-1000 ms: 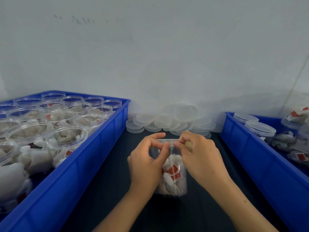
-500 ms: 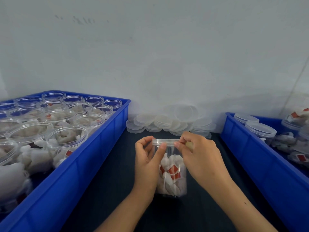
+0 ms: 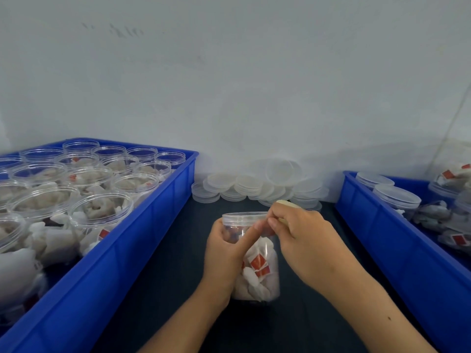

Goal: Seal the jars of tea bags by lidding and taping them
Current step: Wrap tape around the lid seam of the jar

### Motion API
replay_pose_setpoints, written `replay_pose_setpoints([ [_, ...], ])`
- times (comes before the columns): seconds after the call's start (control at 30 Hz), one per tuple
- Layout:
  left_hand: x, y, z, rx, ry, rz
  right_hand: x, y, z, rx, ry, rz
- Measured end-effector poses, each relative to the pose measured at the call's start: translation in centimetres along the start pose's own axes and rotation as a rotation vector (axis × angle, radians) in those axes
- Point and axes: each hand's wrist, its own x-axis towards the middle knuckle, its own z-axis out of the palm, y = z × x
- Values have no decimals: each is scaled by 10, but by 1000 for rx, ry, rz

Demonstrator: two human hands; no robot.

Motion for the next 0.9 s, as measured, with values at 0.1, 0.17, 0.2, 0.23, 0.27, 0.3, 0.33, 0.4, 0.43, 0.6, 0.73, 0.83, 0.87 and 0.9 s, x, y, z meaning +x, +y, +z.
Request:
replay_pose_setpoints([
  [0.1,3,0,-5,26,21,44,-3,3,-1,-110,-12,5],
  [0.17,6,1,-9,28,19,61,-5,2,2,-113,-13,12],
  [0.2,7,1,-11,22,16,66,-6,2,3,-124,-19,0],
  [0.23,8,1,-12,18,11,69,-6,3,4,-134,-21,-12],
  [0.27,8,2,-12,21,6,69,-6,4,5,-137,-22,-19],
  [0.3,8,2,-13,26,0,70,-6,5,4,-128,-26,-17],
  [0.33,8,3,-13,27,-3,72,-6,6,4,-116,-40,-4],
  [0.4,9,3,-14,21,-8,81,-6,8,3,-29,-83,41],
  [0.43,9,3,-15,22,-11,83,-7,9,4,23,-101,60],
  [0.6,10,3,-18,19,-20,89,-6,8,10,188,-33,93],
  [0.73,11,2,-20,26,-25,84,4,18,4,269,-73,299],
  [0.83,12,2,-21,54,-38,92,5,24,1,197,-235,355],
  [0.87,13,2,-21,59,-41,97,6,25,1,212,-277,347],
  [0.9,13,2,-21,64,-41,99,6,25,1,260,-312,343],
])
